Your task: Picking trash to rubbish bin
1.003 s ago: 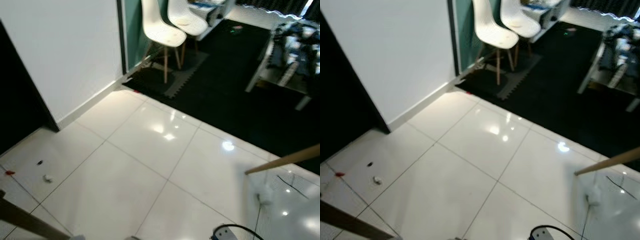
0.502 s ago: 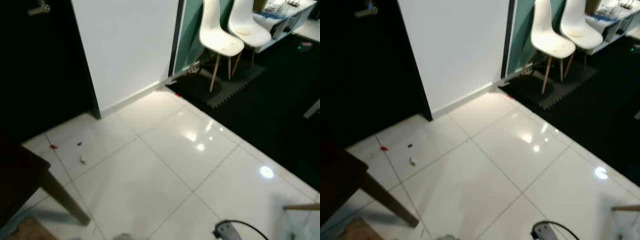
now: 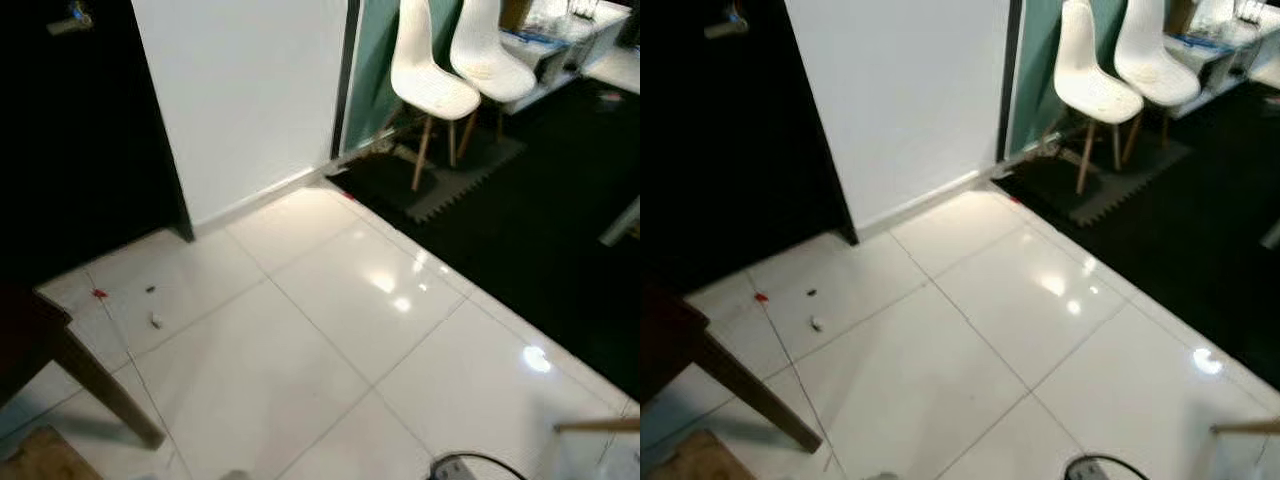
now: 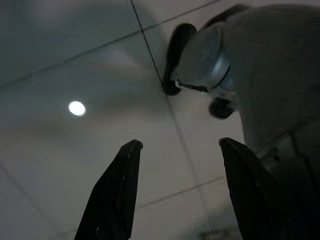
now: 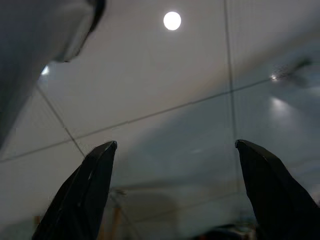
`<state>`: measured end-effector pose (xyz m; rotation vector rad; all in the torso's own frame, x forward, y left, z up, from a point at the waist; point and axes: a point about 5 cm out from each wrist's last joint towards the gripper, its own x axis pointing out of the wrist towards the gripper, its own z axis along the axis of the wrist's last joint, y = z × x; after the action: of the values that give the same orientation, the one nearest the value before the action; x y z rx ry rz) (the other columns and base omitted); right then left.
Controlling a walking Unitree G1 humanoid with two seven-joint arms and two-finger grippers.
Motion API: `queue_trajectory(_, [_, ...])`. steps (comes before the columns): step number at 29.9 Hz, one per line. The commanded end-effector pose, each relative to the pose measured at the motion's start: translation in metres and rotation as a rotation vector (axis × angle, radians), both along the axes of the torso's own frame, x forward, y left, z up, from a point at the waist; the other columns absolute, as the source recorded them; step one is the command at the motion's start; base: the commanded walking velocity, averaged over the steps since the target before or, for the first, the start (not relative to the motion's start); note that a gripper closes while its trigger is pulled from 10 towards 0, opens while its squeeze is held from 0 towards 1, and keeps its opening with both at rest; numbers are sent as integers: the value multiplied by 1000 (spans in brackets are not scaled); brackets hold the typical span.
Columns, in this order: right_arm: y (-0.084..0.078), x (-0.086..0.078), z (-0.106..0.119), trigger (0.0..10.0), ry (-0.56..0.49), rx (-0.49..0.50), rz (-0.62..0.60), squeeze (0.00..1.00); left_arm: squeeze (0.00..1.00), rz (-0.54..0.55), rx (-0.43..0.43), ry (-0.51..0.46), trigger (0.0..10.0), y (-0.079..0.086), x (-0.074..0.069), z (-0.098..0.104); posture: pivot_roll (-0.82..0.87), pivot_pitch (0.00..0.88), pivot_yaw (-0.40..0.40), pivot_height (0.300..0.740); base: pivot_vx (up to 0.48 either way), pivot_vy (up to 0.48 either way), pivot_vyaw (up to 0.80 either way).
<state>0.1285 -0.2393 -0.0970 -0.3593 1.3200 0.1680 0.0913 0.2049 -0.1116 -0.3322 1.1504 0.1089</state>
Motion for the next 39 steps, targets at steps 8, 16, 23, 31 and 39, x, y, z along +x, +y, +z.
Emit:
queue_trajectory(8, [4, -1, -1, 10000, 12, 1, 31, 0, 0, -27, -43, -3, 10000, -13, 2, -1, 165, 108, -74, 740, 0, 0, 788])
queue_trajectory(16, [-2, -1, 0, 10000, 16, -25, 38, 0, 0, -38, -39, -6, 10000, -14, 4, -1, 159, 101, -81, 740, 0, 0, 788])
queue_trajectory(23, [-8, 0, 2, 10000, 15, -40, 42, 0, 0, -38, -41, -4, 10000, -17, 3, -1, 157, 103, -89, 740, 0, 0, 788])
queue_trajectory(31, [-11, -1, 3, 10000, 18, -47, 42, 0, 0, -32, -46, 6, 10000, -19, -1, -3, 157, 111, -93, 740, 0, 0, 788])
queue_trajectory(39, [-11, -1, 3, 10000, 16, -48, 41, 0, 0, -27, -41, 8, 10000, -18, -1, -3, 160, 115, -93, 740, 0, 0, 788])
